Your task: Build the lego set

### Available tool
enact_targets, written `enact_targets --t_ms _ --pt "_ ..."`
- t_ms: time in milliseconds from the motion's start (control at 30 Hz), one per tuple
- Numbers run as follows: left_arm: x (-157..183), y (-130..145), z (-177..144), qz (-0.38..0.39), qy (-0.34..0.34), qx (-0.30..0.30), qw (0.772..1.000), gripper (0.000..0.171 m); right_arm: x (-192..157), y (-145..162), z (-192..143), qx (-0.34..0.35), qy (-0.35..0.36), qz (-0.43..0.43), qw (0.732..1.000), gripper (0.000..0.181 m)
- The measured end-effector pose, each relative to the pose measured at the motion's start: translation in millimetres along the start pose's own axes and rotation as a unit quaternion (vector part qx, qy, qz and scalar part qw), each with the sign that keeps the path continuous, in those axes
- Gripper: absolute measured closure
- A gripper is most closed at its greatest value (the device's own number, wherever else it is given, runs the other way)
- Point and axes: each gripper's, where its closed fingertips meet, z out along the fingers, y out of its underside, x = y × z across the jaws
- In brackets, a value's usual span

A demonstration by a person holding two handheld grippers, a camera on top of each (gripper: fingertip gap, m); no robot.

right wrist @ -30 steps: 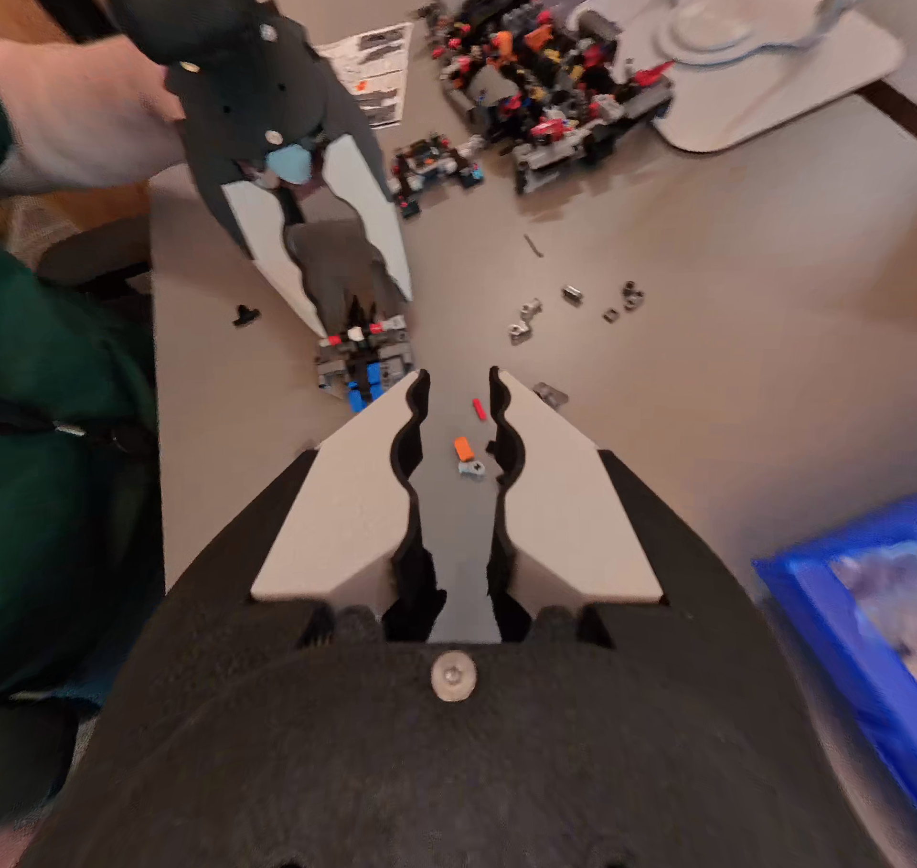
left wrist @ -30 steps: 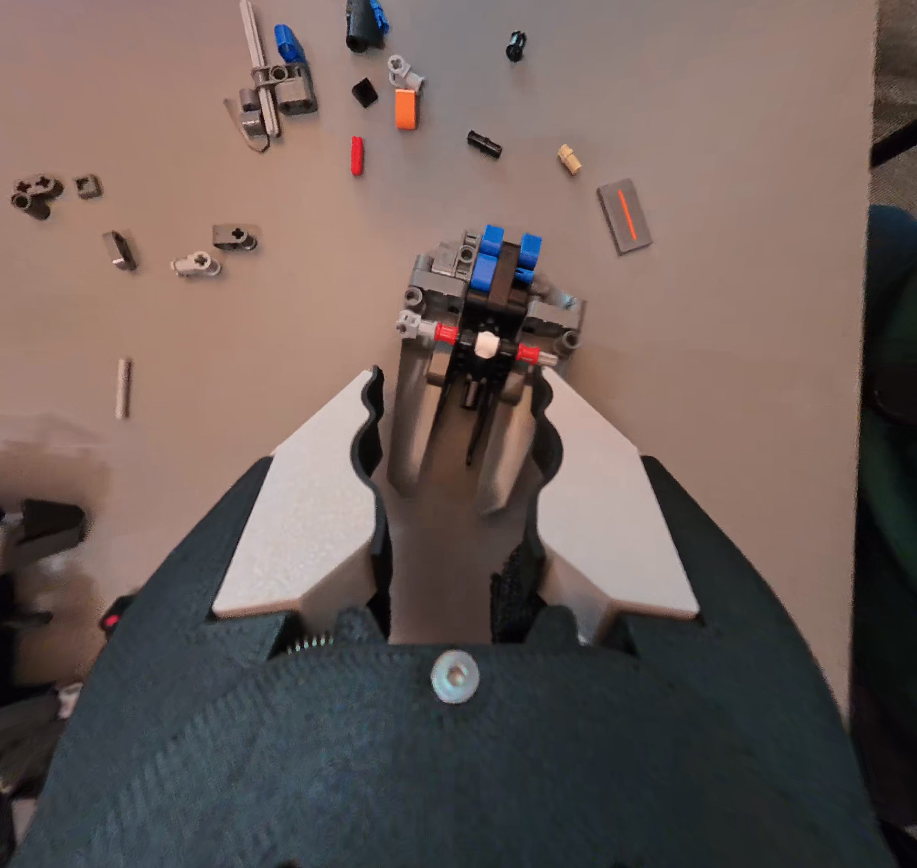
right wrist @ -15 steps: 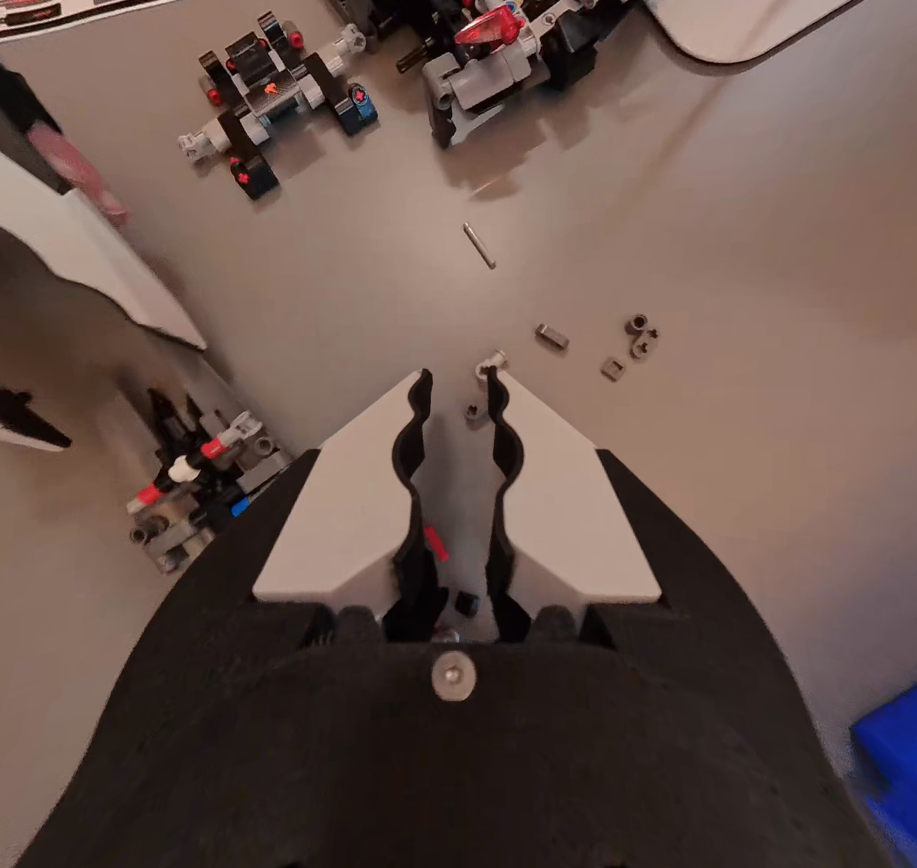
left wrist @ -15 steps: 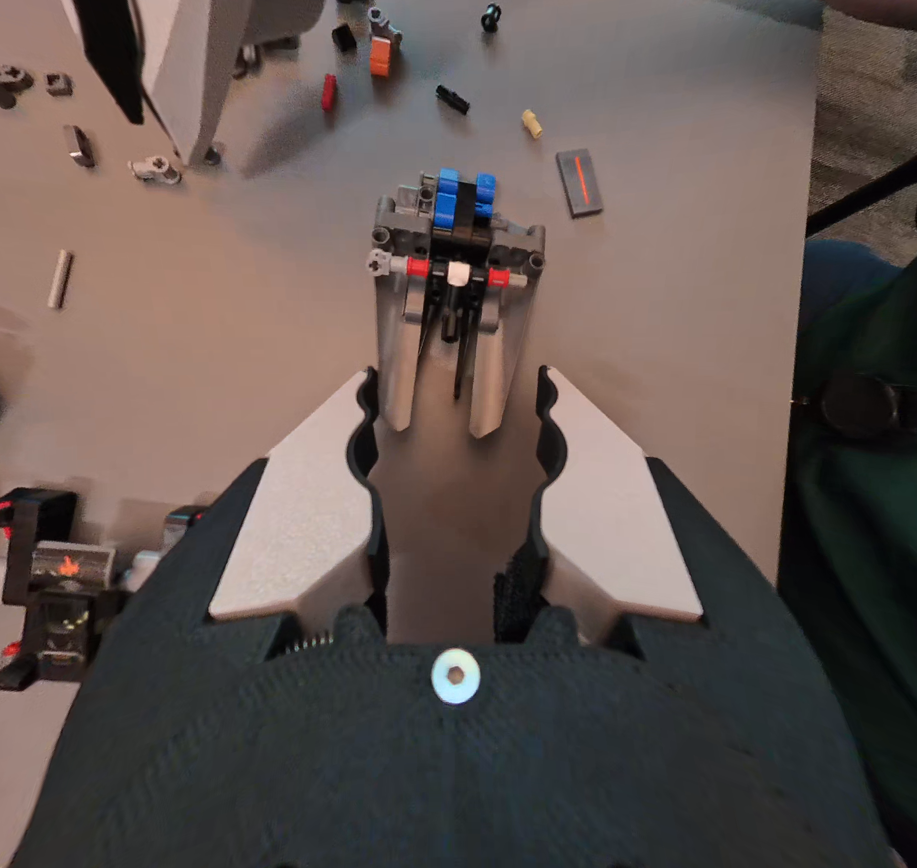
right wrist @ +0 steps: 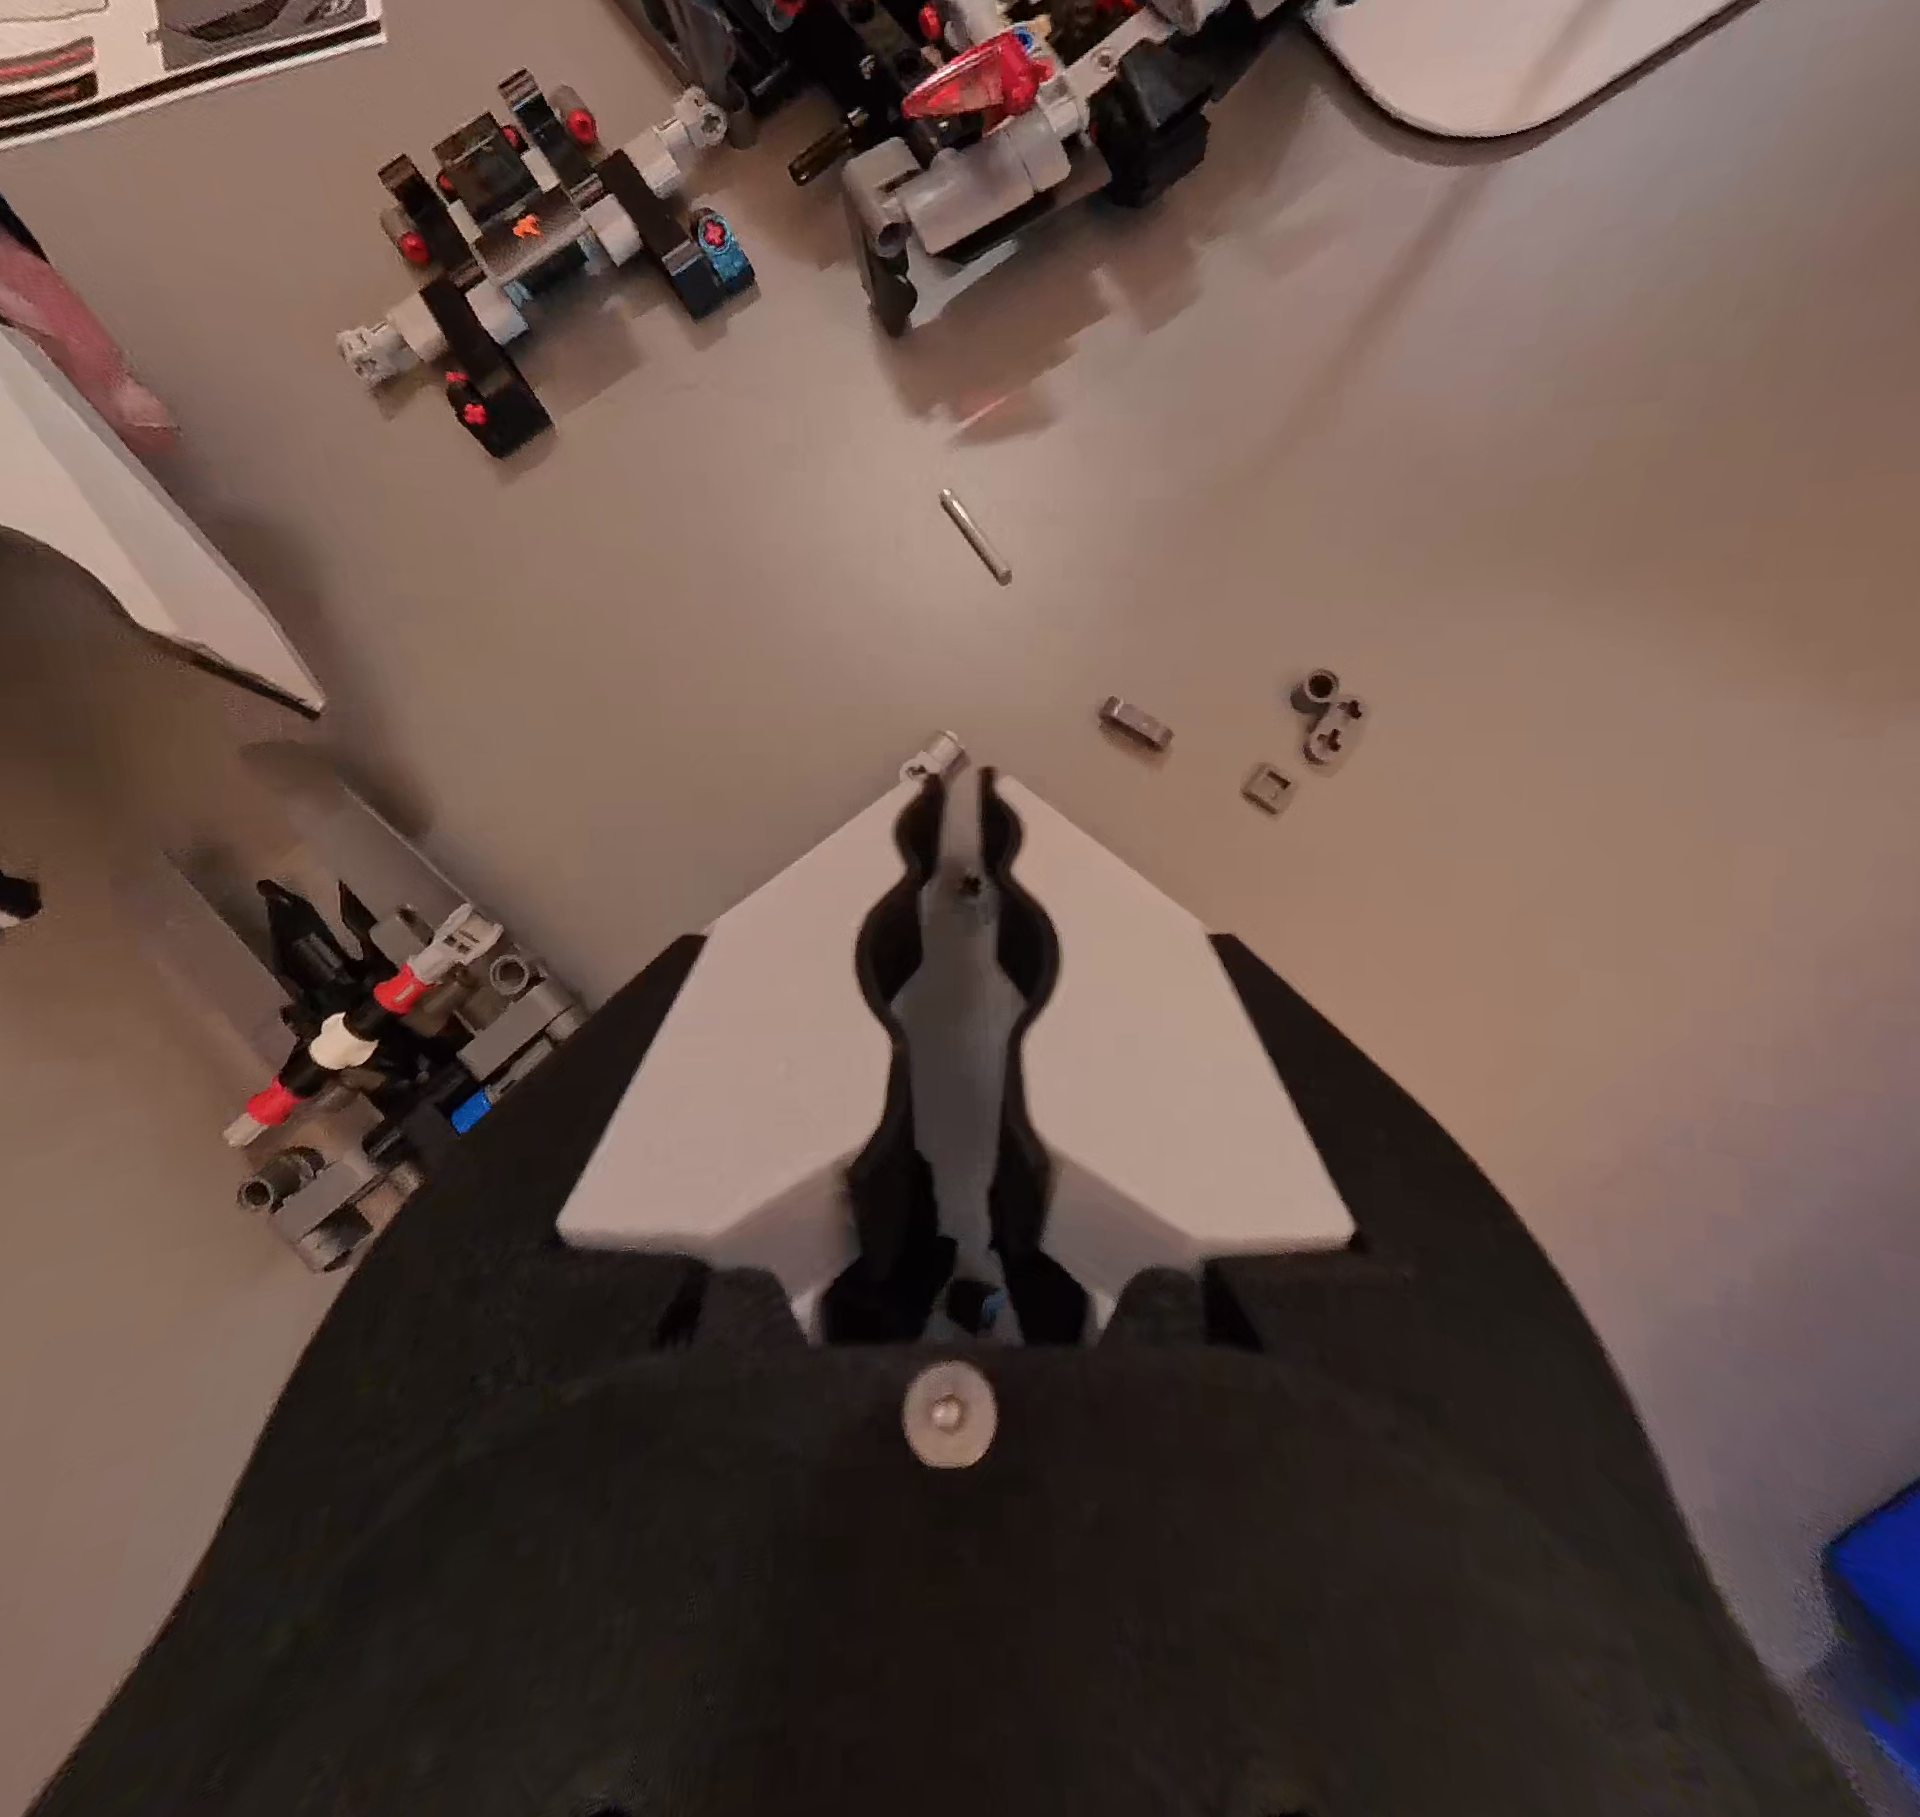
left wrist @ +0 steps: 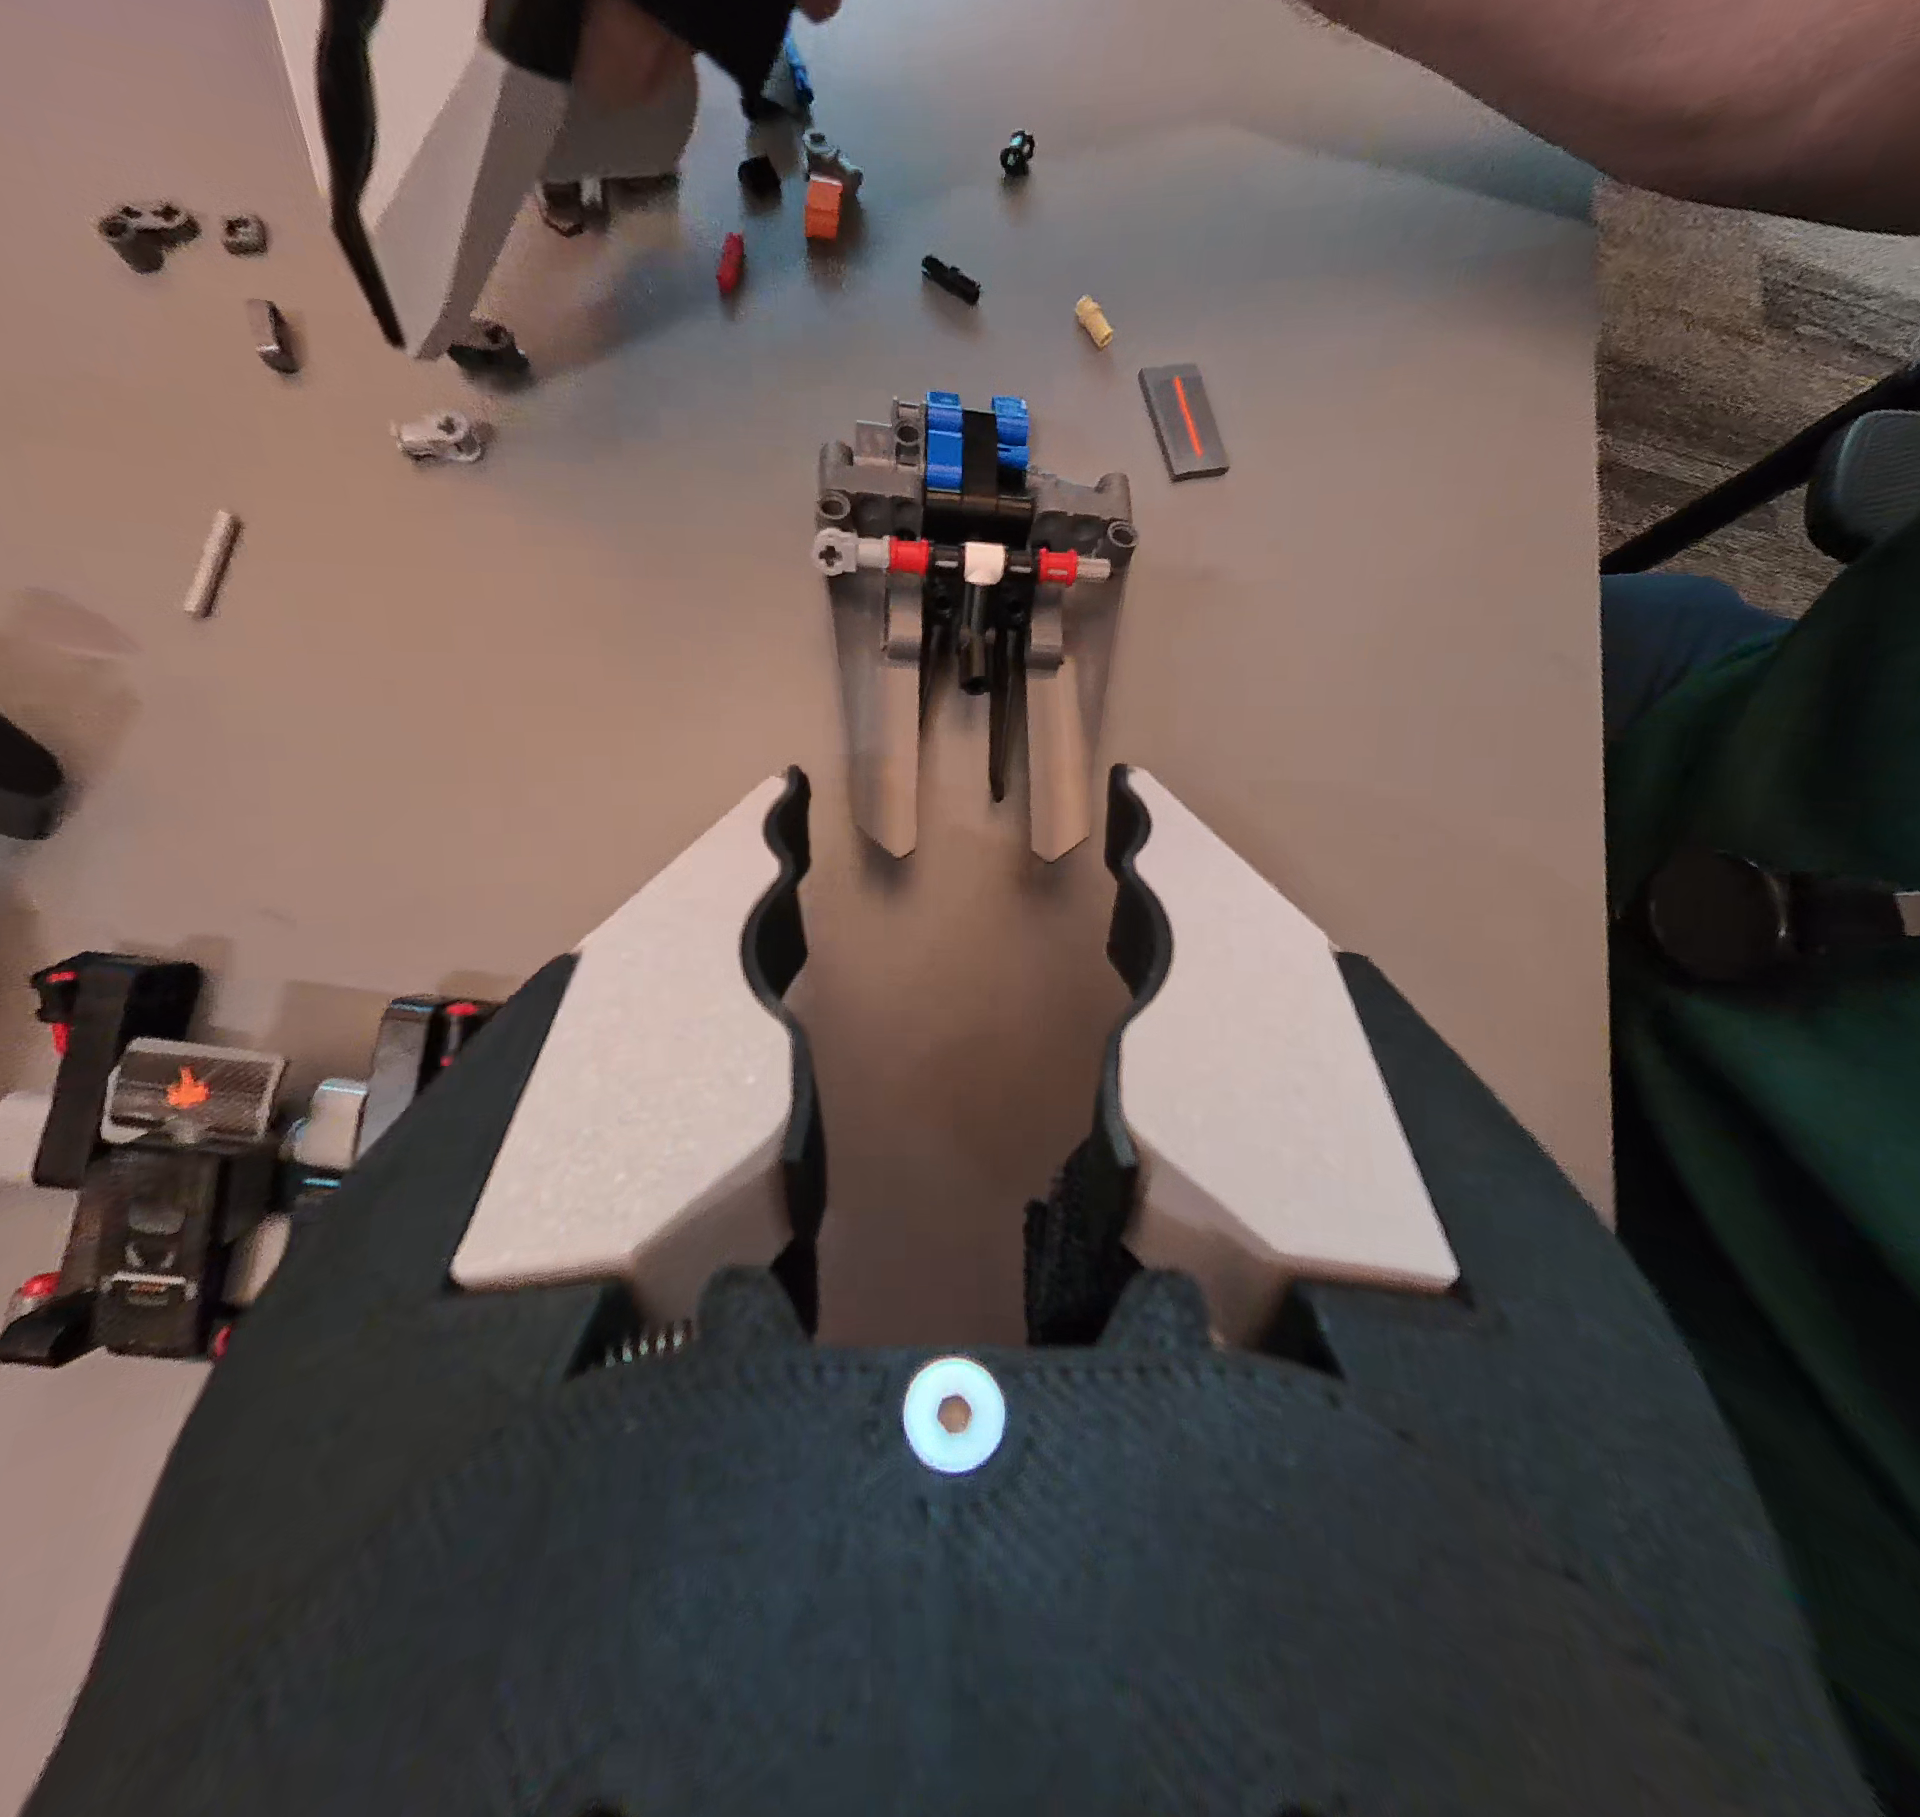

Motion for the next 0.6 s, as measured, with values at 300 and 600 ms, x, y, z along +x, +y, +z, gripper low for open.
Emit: enact_targets --t_ms 300,600 --pt "-5.6 -1.3 -2.3 0.004 -0.007 0.002 1.0 0.116 -8.3 4.4 19.9 -0.025 0.009 -0.015 1.0 0.176" --pt "11.7 7.9 7.7 0.007 0.016 -0.022 1.0 0.119 -31.6 0.3 -23.5 0.024 -0.002 -0.018 1.0 0.176"
